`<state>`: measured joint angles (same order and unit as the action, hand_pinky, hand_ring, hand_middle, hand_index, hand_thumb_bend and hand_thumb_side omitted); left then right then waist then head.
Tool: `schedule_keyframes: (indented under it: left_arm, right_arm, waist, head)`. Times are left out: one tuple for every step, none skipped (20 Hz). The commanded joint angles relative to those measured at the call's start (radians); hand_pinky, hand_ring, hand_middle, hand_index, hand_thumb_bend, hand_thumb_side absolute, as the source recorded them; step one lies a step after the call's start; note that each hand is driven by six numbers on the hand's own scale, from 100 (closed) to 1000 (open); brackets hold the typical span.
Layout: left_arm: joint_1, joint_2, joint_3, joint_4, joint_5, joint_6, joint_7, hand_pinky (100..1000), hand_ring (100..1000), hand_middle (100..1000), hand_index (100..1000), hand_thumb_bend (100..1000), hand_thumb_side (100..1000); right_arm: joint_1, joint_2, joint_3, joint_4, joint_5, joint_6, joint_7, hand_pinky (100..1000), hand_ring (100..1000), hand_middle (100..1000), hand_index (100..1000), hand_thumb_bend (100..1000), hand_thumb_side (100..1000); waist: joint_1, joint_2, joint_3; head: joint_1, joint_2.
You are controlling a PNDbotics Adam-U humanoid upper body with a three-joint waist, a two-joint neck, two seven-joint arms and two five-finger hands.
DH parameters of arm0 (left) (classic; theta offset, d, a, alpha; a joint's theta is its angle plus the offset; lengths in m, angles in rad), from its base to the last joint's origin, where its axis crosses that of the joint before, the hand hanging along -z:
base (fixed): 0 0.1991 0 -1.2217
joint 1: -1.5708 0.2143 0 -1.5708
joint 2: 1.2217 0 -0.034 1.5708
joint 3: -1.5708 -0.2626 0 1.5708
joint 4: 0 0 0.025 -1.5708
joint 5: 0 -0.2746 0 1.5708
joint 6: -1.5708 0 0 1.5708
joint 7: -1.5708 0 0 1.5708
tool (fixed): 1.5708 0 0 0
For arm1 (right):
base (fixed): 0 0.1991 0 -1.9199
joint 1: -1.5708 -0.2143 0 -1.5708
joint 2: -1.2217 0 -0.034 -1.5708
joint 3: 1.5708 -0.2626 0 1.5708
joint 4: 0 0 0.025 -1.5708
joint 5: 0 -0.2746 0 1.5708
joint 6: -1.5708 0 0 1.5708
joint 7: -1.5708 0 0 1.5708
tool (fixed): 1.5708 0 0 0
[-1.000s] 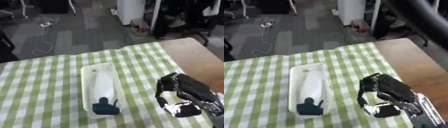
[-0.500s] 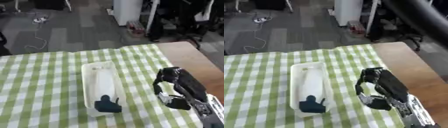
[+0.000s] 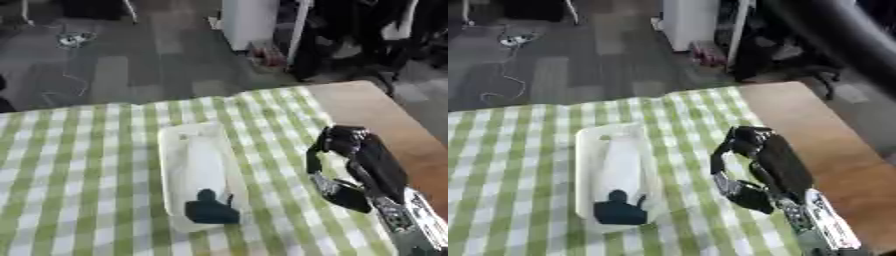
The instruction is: Pick up objects on the table and place them in the box.
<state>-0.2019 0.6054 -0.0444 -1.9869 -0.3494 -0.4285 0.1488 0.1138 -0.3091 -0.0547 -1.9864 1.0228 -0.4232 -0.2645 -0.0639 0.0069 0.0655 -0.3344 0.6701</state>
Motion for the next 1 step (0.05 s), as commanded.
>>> schedule_keyframes:
  left_arm:
    - [-0.003,0.021,0.002,-0.013,0.009,-0.029,-0.008,265,400,560,663,153,1000]
  right_arm:
    - [-0.007,-0.020,0.005,-0.014,0.009,0.004,-0.011,343,406,431,542,100,766]
  waist:
    - [0.007,-0.008,0.004]
  head:
    - [-0.001,-0.020]
